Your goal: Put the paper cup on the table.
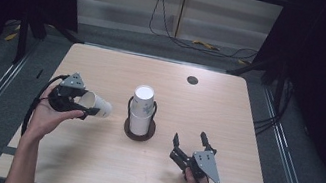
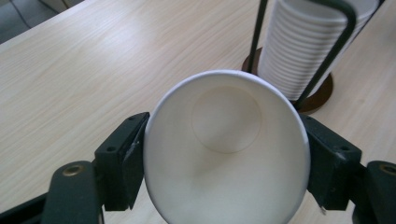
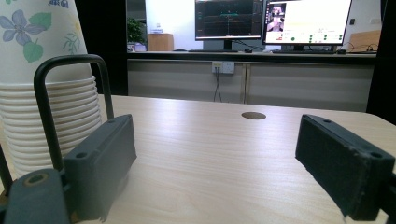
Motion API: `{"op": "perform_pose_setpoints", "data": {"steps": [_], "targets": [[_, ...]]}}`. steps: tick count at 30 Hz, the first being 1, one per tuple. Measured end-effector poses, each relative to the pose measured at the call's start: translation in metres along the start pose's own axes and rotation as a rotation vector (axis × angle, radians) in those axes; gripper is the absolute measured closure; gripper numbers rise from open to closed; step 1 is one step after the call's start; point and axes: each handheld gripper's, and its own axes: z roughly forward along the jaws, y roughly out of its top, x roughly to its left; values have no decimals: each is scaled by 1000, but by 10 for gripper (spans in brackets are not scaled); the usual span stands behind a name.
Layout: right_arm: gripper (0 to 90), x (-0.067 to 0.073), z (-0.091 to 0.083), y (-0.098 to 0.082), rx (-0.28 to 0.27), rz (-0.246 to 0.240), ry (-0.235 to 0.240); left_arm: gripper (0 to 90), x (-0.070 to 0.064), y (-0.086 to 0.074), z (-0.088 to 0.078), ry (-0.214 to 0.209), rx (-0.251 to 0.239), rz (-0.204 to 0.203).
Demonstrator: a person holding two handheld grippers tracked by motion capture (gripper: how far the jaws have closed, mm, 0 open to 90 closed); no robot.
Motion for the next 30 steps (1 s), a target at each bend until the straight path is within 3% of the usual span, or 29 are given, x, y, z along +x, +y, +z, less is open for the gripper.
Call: {"op": "perform_pose_setpoints", "data": {"steps": [6,19,25,28,30], "targets": [[115,0,0,0,-1,1,0,252,8,1,0,-2,26,-16],[116,0,0,0,-1,1,0,254,12,15,8,-27,104,6],[117,0,0,0,-1,1,0,252,14,22,14,0,158,14],[117,0,0,0,-1,1,0,251,16,26,15,-19,175,18],[118,0,0,0,-1,1,0,251,17,28,17,-8,196,20]]}}
